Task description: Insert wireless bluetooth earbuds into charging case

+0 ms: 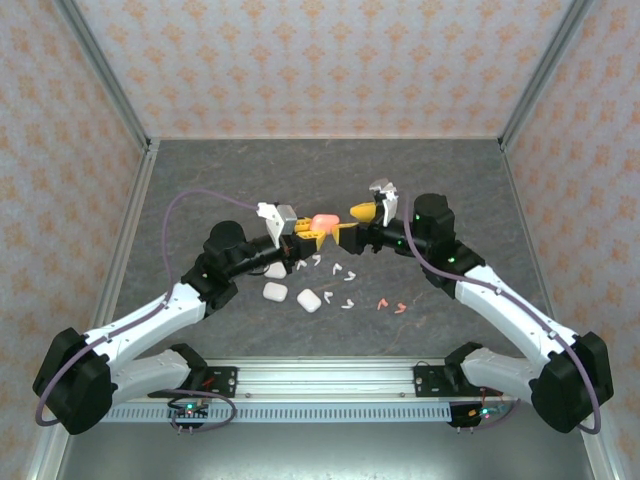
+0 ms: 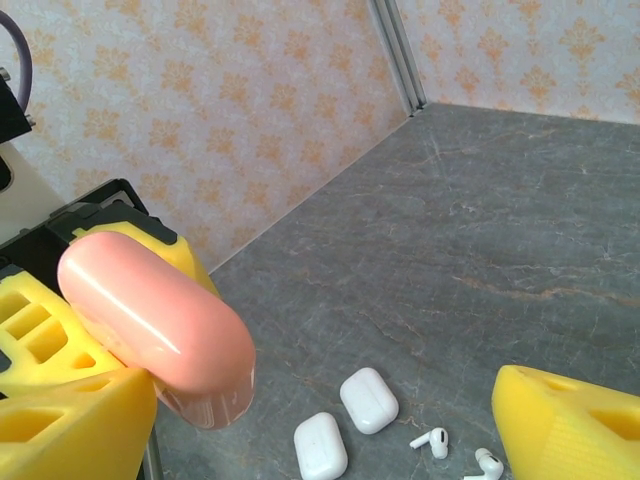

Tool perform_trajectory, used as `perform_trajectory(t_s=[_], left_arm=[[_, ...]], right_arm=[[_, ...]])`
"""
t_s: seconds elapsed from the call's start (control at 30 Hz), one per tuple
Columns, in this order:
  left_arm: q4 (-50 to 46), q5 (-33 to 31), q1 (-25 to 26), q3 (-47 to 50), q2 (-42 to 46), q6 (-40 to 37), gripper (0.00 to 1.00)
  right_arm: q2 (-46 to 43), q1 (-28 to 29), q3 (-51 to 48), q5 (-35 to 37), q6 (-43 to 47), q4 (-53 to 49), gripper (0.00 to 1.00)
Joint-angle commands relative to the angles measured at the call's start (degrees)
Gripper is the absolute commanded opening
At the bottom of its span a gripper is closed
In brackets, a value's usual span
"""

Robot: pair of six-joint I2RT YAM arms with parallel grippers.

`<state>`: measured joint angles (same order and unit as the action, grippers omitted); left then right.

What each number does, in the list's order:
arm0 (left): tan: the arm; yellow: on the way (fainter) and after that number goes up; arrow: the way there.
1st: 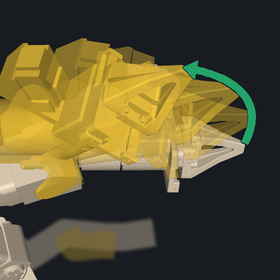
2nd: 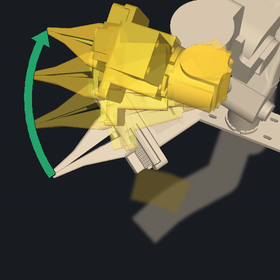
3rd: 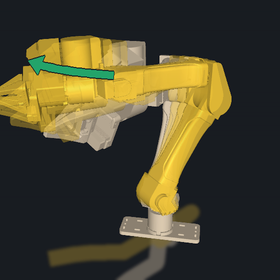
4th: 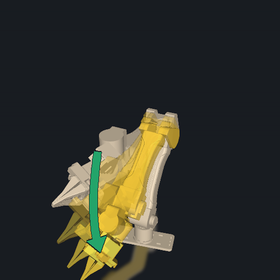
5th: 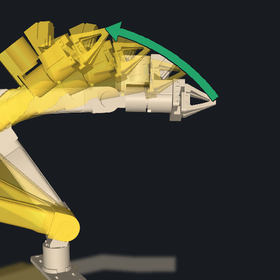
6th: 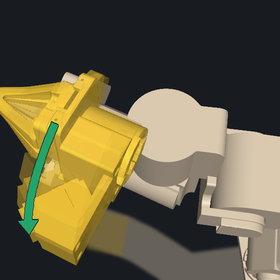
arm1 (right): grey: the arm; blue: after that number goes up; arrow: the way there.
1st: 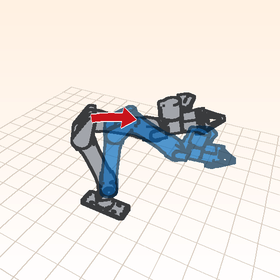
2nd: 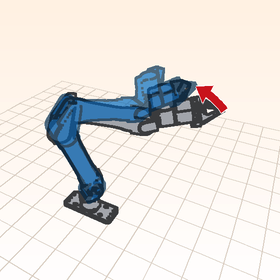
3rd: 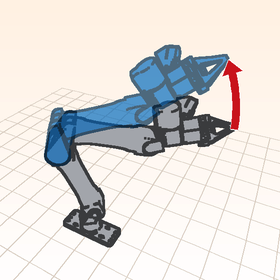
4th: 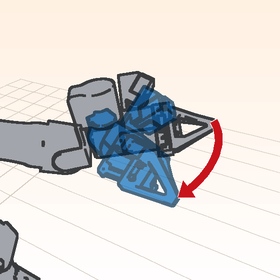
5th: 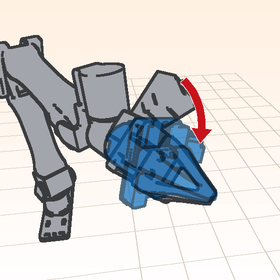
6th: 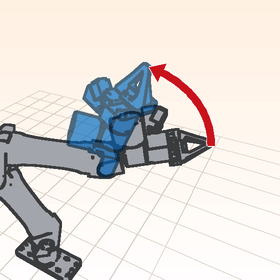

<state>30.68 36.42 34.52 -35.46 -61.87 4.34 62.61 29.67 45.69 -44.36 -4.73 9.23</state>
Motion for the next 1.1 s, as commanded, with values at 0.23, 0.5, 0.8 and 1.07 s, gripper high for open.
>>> perform_trajectory(t_s=[0.23,0.5,0.8,1.07], left_arm=[[-1.12,2.25,1.4,-0.92,0.26,-3.16,0.0],[-1.41,1.24,1.42,-0.75,0.25,-3.8,0.0],[2.16,-1.16,2.22,2.55,2.15,-7.88,0.0],[1.21,-0.48,2.57,4.4,5.75,-10.9,0.0]], right_arm=[[2.08,-1.64,5.79,2.23,0.21,0.01,0.85],[0.15,-2.65,6.57,1.02,0.29,-3.34,0.84],[-4.16,-3.74,11.04,12.22,-5.01,-25.66,0.73],[-4.47,-3.71,7.48,25.43,-14.5,-44.06,0.63]])
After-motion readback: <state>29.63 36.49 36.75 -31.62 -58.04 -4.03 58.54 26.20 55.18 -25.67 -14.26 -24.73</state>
